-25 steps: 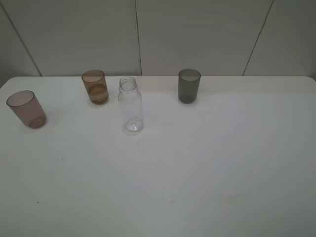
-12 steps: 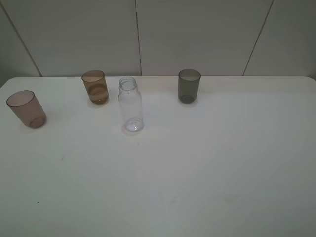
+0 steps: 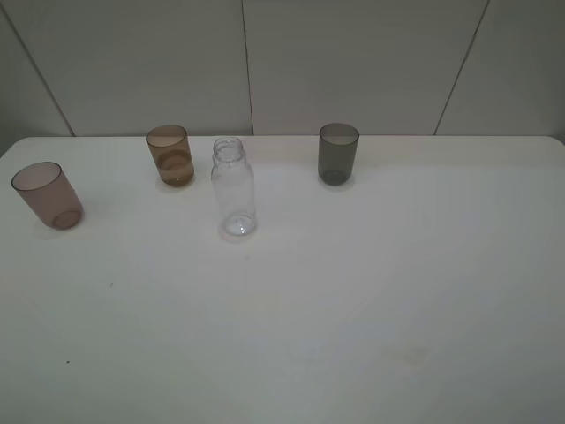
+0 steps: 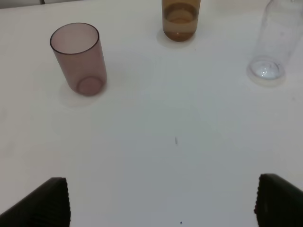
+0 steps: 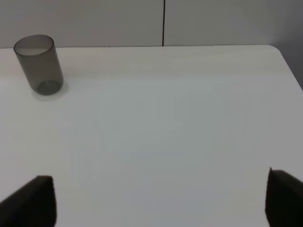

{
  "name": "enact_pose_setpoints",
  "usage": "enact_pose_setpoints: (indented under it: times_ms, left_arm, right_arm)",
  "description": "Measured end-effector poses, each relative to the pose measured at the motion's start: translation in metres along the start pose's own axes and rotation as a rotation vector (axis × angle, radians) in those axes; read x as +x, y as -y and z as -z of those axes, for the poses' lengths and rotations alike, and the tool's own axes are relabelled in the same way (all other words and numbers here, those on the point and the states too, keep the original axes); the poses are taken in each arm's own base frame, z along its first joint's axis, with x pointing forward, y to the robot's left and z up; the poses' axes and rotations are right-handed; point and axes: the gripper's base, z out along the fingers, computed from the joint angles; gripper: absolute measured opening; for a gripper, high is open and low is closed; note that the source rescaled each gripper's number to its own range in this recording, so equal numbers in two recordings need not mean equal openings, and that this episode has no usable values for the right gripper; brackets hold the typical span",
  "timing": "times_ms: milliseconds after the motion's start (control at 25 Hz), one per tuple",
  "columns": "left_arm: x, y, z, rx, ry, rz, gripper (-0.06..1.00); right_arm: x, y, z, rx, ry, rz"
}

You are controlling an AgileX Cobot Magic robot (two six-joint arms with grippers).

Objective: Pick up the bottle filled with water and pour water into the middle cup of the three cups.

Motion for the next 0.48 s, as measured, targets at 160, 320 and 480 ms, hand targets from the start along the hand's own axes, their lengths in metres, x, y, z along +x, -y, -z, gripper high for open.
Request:
enact_pose_setpoints:
  times_ms: [160,320,480]
  left_arm:
    - [-0.0007,-0.0001,-0.0003,-0.002,0.009,0.002,1.00]
    - [-0.0007,-0.0001,-0.0003,-0.002,0.009,0.002,1.00]
    - [-0.0007,-0.0001,-0.0003,-0.002,0.009,0.002,1.00]
  right_arm:
    - [0.0000,0.0000,0.0000,0.000,0.000,0.000]
    - [0.0000,0.0000,0.0000,0.000,0.000,0.000]
    - [0.0000,0.0000,0.0000,0.000,0.000,0.000]
